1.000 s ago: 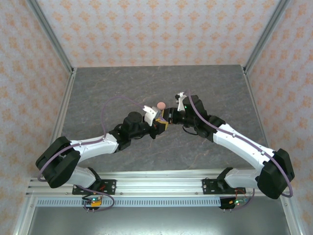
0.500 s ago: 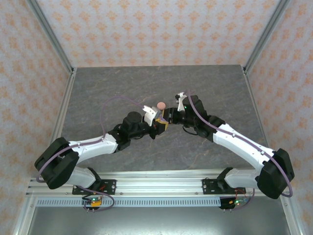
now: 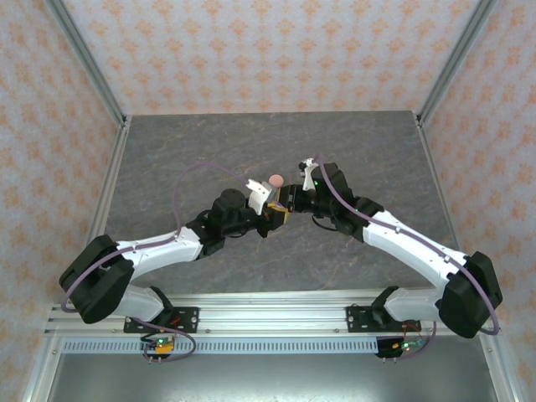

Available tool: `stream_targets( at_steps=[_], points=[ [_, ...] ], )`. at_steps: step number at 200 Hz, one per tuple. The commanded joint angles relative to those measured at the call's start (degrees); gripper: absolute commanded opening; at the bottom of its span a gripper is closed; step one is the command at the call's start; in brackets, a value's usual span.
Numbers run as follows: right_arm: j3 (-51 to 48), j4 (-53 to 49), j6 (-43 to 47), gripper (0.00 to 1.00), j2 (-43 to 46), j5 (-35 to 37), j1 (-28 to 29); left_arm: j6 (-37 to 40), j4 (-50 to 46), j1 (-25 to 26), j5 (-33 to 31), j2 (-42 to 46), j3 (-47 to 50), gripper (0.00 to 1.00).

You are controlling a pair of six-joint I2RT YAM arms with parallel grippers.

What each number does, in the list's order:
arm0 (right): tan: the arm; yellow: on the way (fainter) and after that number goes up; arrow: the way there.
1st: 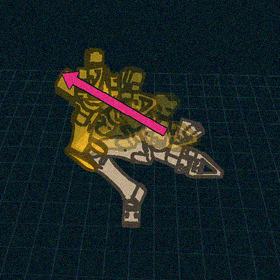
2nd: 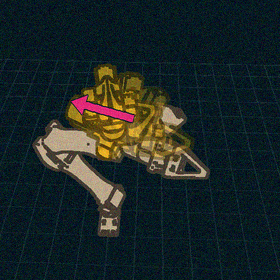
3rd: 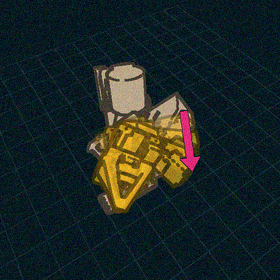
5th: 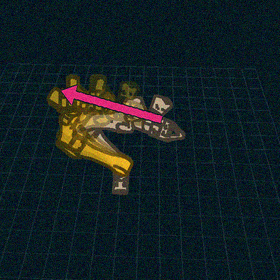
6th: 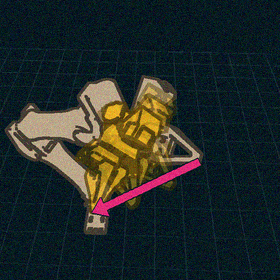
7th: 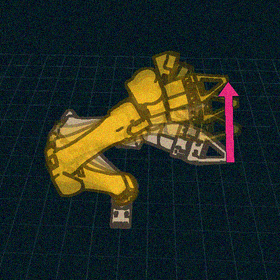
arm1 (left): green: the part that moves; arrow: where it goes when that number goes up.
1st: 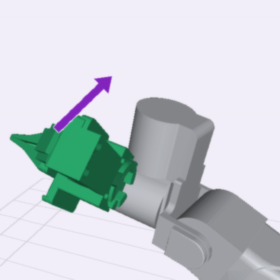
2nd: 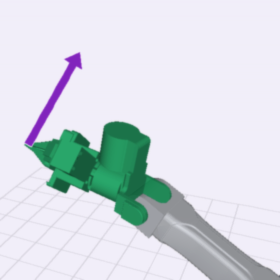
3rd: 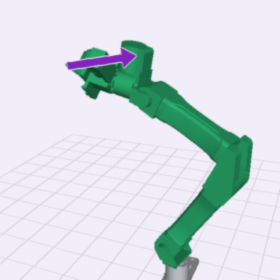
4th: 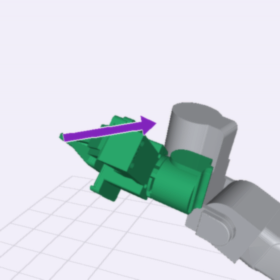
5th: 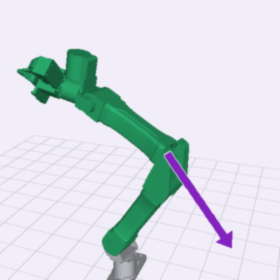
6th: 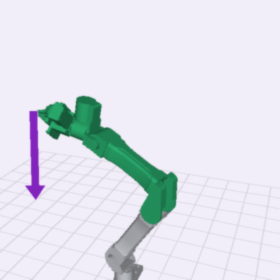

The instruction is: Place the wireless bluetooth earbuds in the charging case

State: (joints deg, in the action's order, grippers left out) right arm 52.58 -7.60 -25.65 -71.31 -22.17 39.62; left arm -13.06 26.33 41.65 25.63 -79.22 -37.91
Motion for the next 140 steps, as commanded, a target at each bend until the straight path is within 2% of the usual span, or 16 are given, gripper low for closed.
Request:
stream_targets(
  at_steps=[1,105,140],
  points=[
    [-1.4,0.0,1.0,0.18,-0.4,-0.7,0.4,-0.6,0.7,0.2,-1.0,1.7,-2.3,0.13],
    [-2.7,-0.1,1.1,0.18,1.8,0.4,0.4,-1.0,0.4,0.2,-2.3,2.1,-2.3,0.12],
    [-2.9,-0.1,1.5,0.23,2.3,-0.2,0.4,-0.7,0.0,0.2,-2.4,2.7,-2.3,0.12]
  ],
)
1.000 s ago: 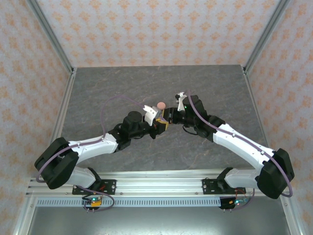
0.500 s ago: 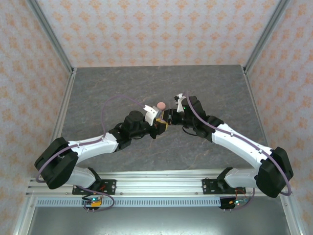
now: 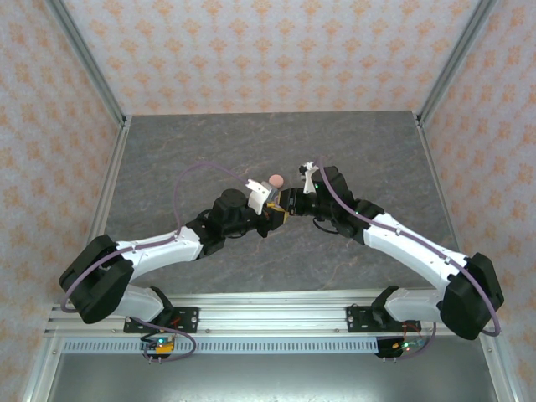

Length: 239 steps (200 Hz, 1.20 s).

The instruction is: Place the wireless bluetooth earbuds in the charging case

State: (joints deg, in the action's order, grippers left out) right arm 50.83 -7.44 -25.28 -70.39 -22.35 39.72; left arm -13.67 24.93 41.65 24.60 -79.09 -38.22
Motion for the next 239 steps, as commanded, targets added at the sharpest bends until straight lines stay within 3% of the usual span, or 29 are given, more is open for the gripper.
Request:
stream_targets(
  at_steps=[1,67,130,180,239],
  points=[
    [-1.2,-0.3,1.2,0.23,1.4,0.0,0.3,-0.1,1.4,0.2,-1.4,2.5,-2.0,0.12],
    [-0.8,-0.8,1.6,0.31,2.1,-1.2,0.3,0.6,1.0,0.2,-1.0,2.7,-1.9,0.12],
    [0.2,-2.1,3.2,0.31,2.1,-4.9,0.3,1.7,1.5,0.2,0.1,3.2,-1.4,0.12],
    [0.5,-2.8,2.9,0.38,4.2,-2.7,0.3,3.2,2.2,0.2,-0.3,4.2,0.2,0.12],
    [0.2,-4.1,0.3,0.4,7.6,3.0,0.3,8.8,2.9,0.2,1.1,6.8,4.4,0.13]
  ],
)
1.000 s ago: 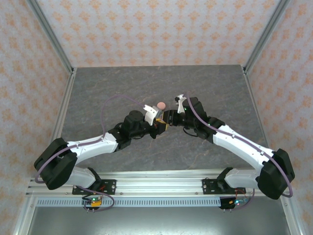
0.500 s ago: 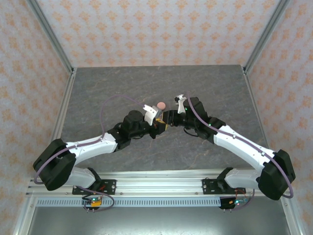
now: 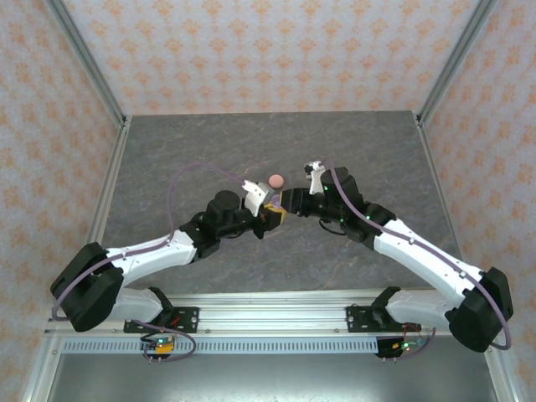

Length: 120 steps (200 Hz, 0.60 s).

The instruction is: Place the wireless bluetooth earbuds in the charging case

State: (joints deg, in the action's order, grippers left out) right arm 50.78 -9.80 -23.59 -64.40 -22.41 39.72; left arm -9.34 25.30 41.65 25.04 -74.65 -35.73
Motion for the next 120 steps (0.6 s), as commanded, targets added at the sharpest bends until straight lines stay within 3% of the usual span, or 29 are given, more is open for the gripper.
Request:
stream_targets(
  at_steps=[1,54,120],
  points=[
    [0.3,-1.9,-1.5,0.4,1.6,3.1,0.3,4.6,2.5,0.2,0.7,2.5,1.9,0.13],
    [7.9,-13.0,-2.6,0.37,-3.1,1.1,0.3,13.0,-3.2,0.2,4.2,5.8,1.6,0.13],
    [11.9,-16.1,-3.5,0.3,-7.1,-1.9,0.3,19.9,-11.5,0.2,6.6,6.7,-0.6,0.13]
  ],
)
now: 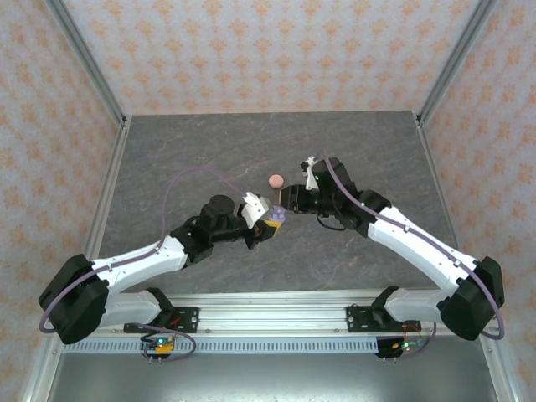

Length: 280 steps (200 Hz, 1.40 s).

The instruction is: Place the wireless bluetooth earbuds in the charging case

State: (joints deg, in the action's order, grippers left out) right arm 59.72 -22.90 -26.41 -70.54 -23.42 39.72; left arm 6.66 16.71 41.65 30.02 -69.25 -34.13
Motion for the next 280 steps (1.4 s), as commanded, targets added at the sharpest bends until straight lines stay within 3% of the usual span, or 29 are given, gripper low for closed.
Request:
stream_targets(
  at_steps=[1,56,152,280],
  points=[
    [3.1,-3.1,-0.7,0.3,-1.0,-0.9,0.3,4.0,-3.0,0.2,1.7,1.3,-2.2,0.13],
    [5.8,-5.9,-0.3,0.22,-5.6,-3.4,0.3,5.5,-3.9,0.4,3.4,1.1,-2.7,0.13],
    [7.5,-6.6,-0.1,0.22,-10.0,-7.7,0.3,7.6,-6.2,0.9,4.6,0.5,-4.3,0.13],
    [6.6,-7.7,1.1,0.21,-10.2,-10.4,0.3,4.0,-6.3,0.8,-3.6,-3.0,-6.7,0.13]
  ],
)
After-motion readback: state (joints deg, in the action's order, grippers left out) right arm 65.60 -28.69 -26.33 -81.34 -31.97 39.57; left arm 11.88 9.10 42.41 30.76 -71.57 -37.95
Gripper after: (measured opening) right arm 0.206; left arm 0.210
